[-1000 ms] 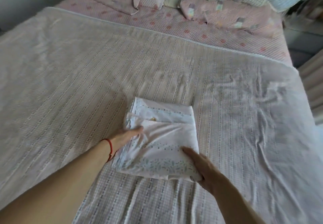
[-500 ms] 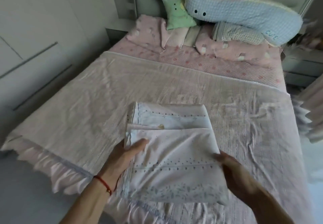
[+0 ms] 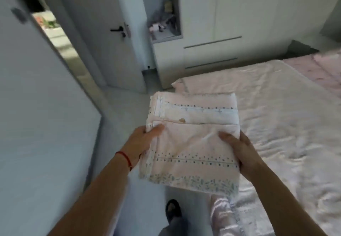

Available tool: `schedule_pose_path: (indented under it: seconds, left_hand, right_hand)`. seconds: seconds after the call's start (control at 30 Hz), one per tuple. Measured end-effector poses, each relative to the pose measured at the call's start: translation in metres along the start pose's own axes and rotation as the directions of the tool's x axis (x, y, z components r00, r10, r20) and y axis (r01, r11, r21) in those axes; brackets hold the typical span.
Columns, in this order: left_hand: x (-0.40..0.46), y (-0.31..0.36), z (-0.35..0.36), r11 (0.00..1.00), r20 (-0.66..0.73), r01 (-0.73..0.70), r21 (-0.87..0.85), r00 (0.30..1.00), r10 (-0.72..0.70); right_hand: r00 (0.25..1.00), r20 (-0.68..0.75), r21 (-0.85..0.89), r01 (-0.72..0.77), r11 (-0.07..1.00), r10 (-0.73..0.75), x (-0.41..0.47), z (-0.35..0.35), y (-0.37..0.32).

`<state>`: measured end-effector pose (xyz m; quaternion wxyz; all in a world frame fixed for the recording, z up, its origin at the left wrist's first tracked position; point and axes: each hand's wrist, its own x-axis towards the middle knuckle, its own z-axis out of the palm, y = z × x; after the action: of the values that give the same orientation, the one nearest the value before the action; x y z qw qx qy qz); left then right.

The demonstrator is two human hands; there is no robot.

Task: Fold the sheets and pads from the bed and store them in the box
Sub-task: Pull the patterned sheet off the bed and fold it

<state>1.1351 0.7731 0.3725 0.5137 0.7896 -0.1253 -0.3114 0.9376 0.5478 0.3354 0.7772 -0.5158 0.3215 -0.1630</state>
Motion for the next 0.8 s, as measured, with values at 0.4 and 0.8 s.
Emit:
schedule_pose_path:
  seconds: [0.4,0.8]
  left_hand:
    - [-0.256,-0.271,-0.157,0.719,-0.516,0.027,-0.694,0.678,-0.524]
    - [-0.384,-0.487,-0.221,0.268,-0.276,-0.071,-0.961,0.331,-0.903]
  right_hand:
    - [0.782,0.549,-0.672,0.203,0.712,0.295,-0.051,0.313,0.16]
    - [0.423,0.525,-0.845,0.365,0.392,0.738,-0.158,0.531,0.412]
